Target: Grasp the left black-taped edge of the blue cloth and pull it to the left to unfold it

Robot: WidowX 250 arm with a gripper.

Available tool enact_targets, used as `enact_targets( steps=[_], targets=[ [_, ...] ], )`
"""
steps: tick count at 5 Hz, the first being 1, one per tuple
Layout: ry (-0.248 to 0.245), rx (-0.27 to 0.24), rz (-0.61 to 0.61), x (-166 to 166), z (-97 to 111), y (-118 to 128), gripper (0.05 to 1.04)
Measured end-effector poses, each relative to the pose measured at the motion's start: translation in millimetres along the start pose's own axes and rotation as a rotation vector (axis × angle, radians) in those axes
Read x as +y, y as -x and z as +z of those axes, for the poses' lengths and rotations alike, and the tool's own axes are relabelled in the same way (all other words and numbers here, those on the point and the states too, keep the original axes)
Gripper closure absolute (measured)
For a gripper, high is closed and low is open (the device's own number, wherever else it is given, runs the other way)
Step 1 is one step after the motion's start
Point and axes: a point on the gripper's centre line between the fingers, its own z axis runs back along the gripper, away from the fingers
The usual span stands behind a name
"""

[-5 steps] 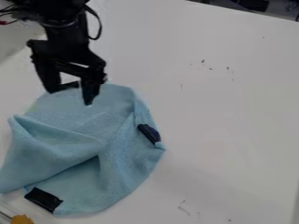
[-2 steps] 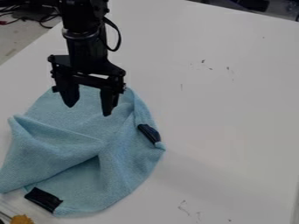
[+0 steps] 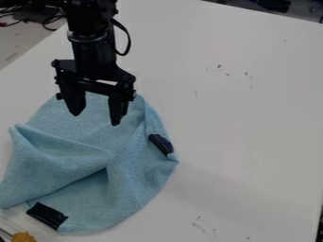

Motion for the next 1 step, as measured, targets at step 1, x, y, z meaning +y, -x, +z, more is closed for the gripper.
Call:
enact_targets(
  steps=[1],
  targets=[
    [0.000, 0.000, 0.000, 0.0, 0.0, 0.0, 0.083]
  ],
)
